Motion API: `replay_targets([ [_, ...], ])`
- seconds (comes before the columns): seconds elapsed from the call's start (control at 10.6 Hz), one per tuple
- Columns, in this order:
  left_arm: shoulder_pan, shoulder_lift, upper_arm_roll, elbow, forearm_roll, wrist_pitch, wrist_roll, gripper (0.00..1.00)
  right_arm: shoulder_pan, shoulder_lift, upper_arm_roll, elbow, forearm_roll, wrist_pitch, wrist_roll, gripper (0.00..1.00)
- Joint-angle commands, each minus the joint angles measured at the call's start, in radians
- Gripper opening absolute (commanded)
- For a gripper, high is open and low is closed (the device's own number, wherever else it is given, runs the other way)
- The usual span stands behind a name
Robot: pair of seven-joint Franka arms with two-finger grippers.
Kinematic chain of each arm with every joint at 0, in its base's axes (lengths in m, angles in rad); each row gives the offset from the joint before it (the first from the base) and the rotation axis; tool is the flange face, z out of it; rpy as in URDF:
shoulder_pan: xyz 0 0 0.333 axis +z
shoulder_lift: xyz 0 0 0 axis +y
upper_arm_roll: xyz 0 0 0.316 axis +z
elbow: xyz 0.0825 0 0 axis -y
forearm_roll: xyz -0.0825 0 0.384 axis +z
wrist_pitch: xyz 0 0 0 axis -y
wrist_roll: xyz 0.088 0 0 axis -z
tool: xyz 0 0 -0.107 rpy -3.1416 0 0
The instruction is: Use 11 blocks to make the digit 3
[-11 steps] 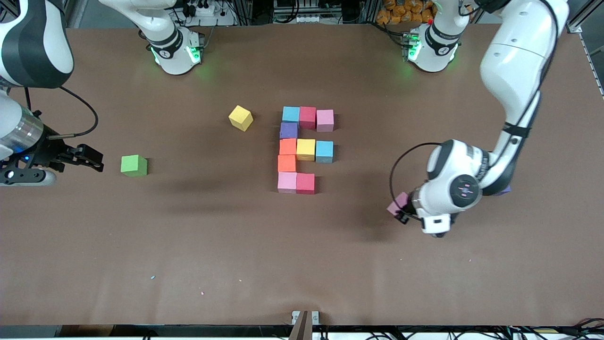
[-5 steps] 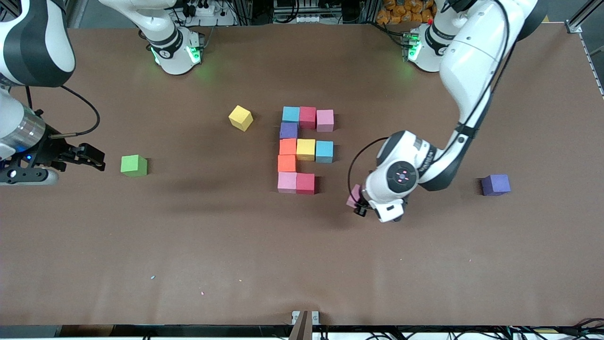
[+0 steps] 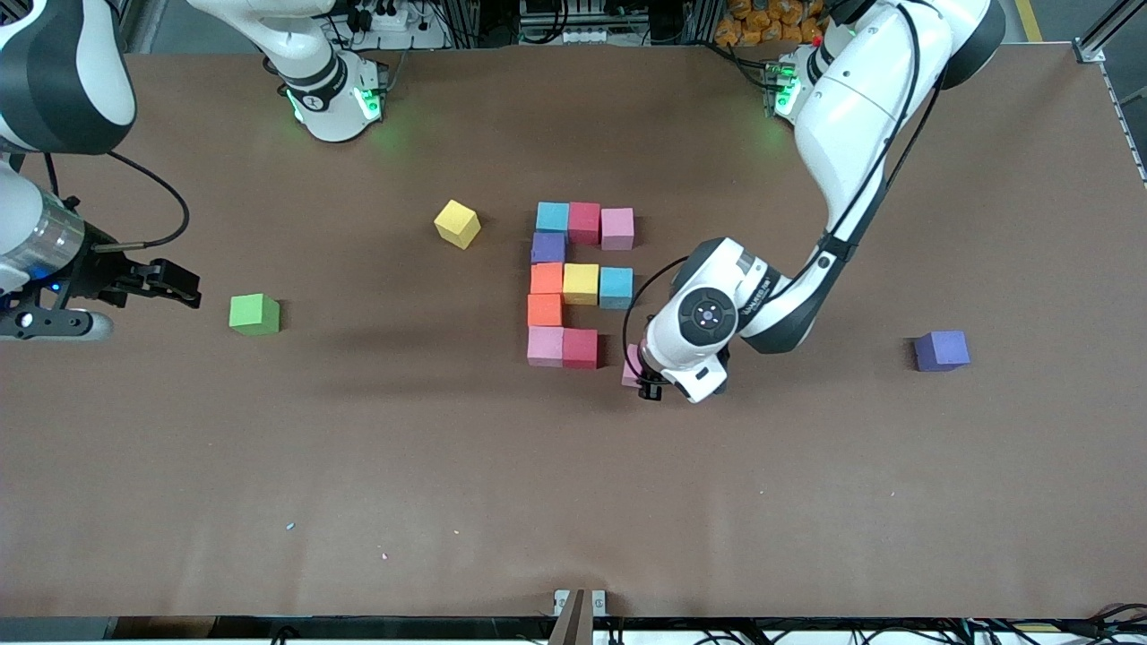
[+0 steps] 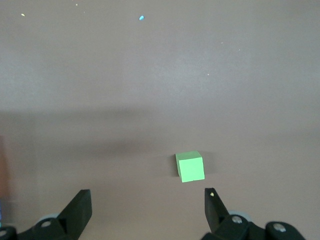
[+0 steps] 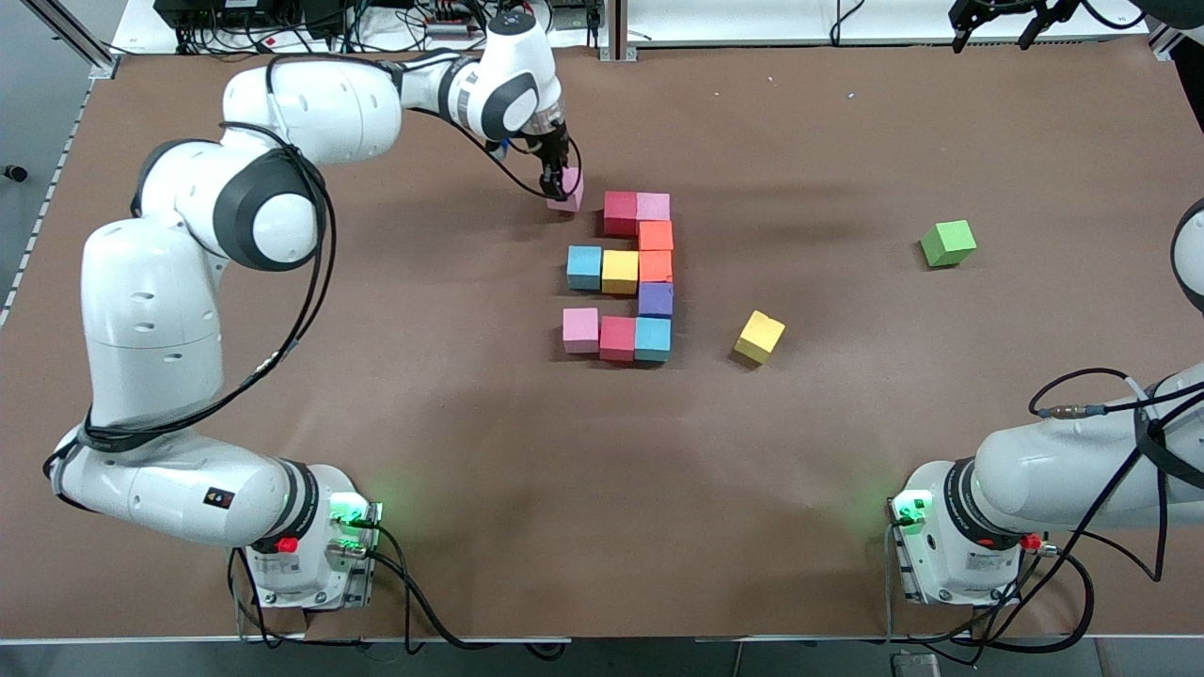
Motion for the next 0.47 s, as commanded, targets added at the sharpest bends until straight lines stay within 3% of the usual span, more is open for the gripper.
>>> replay_targets([
  [0.0, -0.042, 0.009, 0.016, 0.015, -0.008, 0.006, -0.116, 0.0, -0.01, 0.001, -0.004, 0.083, -0.003, -0.057, 0.01, 1.0],
  [0.38, -0.057, 0.009, 0.016, 0.014, -0.005, 0.015, -0.209, 0.0, -0.04, 0.001, -0.007, 0.153, -0.016, -0.212, 0.01, 1.0],
])
